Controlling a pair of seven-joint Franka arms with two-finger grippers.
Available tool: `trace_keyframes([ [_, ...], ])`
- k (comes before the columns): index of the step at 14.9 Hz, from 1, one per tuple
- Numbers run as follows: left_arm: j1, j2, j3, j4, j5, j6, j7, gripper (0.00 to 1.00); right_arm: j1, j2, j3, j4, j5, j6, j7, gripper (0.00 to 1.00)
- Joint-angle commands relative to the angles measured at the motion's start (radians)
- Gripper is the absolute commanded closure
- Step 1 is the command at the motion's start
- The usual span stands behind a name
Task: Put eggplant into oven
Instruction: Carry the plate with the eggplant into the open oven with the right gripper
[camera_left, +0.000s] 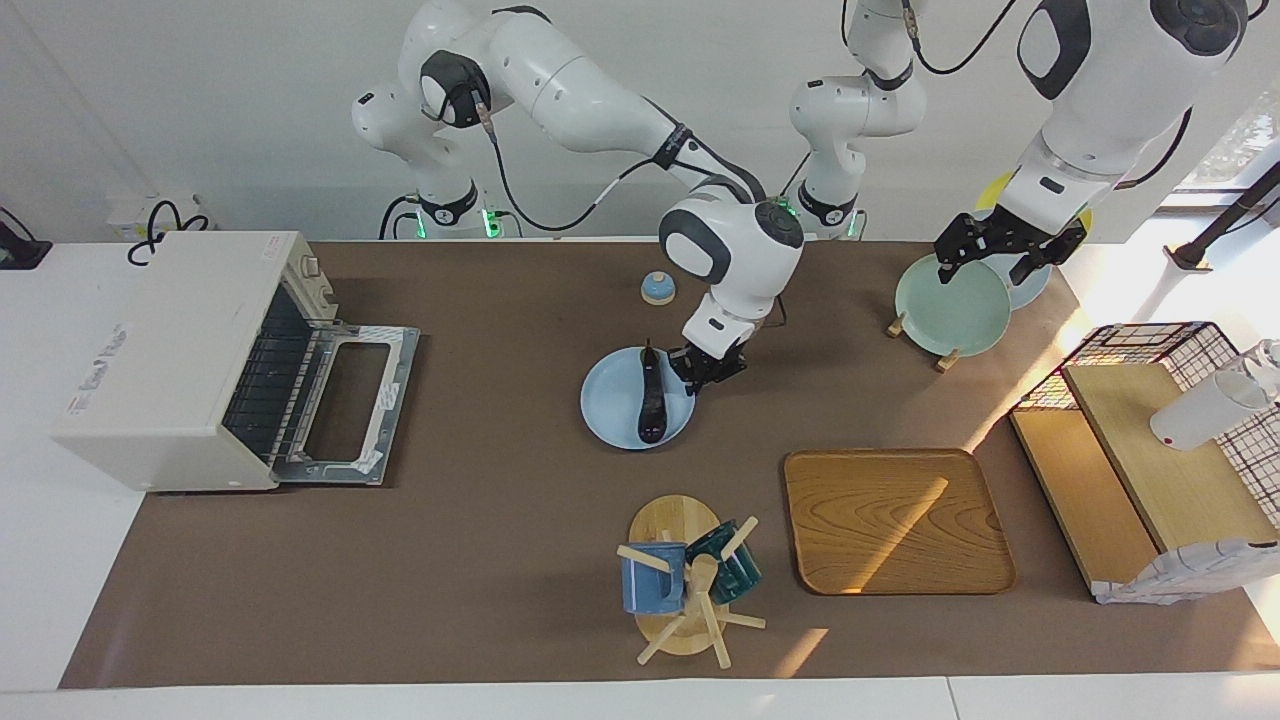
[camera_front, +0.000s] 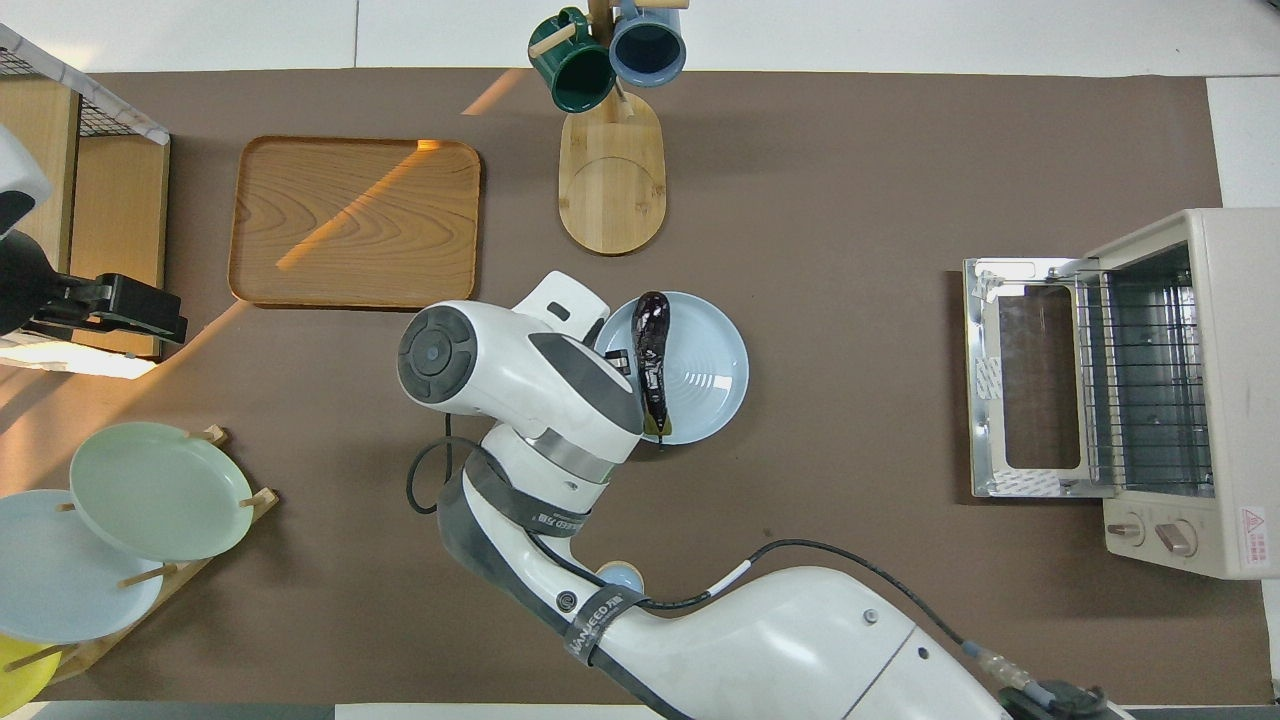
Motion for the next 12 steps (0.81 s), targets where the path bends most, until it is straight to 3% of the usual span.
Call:
trace_keyframes([
  [1, 0.019, -0.005, -0.012, 0.007, 0.021, 0.0, 0.009, 0.0, -0.067, -0.093, 0.008, -0.036, -0.033, -0.106, -0.142, 1.0],
  [3, 0.019, -0.006, -0.01, 0.007, 0.021, 0.0, 0.002, 0.0, -0.128, -0.148, 0.009, -0.065, -0.053, -0.158, -0.21, 1.0],
  [5, 0.019, -0.006, -0.01, 0.006, 0.021, 0.0, 0.001, 0.0, -0.226, -0.267, 0.008, -0.238, -0.059, -0.135, -0.298, 1.0],
  [9, 0.018, -0.006, -0.01, 0.004, 0.021, 0.0, 0.004, 0.0, -0.482, -0.547, 0.011, -0.626, -0.061, 0.088, -0.552, 1.0],
  [12, 0.016, -0.006, -0.01, 0.004, 0.021, -0.005, 0.002, 0.0, -0.589, -0.622, 0.011, -0.763, -0.061, 0.174, -0.639, 1.0],
])
